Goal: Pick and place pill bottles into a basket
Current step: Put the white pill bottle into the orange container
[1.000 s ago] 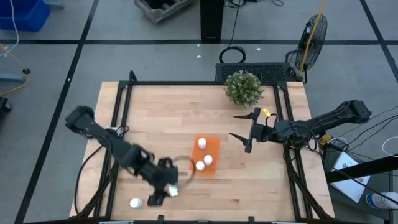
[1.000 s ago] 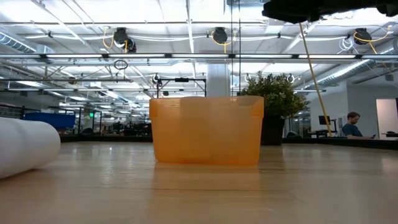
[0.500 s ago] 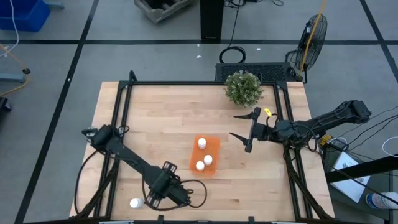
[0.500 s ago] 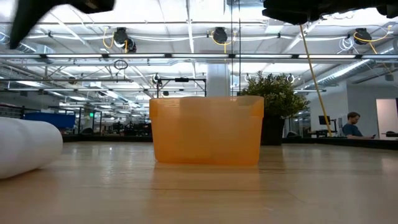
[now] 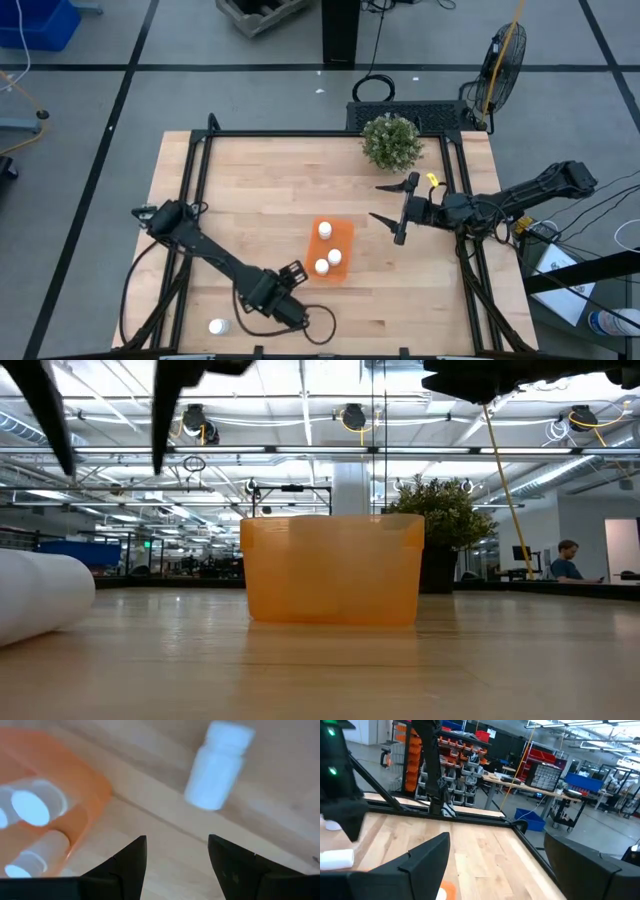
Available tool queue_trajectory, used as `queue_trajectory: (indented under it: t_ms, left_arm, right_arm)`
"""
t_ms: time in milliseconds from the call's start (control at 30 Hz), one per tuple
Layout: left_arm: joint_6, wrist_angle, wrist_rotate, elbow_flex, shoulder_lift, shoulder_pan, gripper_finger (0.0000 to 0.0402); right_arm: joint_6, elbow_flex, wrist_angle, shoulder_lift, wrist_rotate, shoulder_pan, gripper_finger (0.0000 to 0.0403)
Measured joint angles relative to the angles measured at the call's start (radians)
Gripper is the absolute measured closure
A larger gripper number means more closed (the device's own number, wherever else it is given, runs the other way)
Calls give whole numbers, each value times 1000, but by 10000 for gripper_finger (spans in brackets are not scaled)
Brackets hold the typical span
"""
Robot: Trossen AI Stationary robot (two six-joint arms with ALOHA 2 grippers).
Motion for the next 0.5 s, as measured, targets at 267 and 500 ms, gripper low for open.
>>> queue_trajectory:
  t_ms: [267,500]
  left_arm:
    - [72,63,60,-103,0,8,186]
    - [109,166,133,-154,0,11,186]
  right_arm:
    - [6,0,-1,0,56,0,90]
    - [7,0,-5,0,56,-1,90]
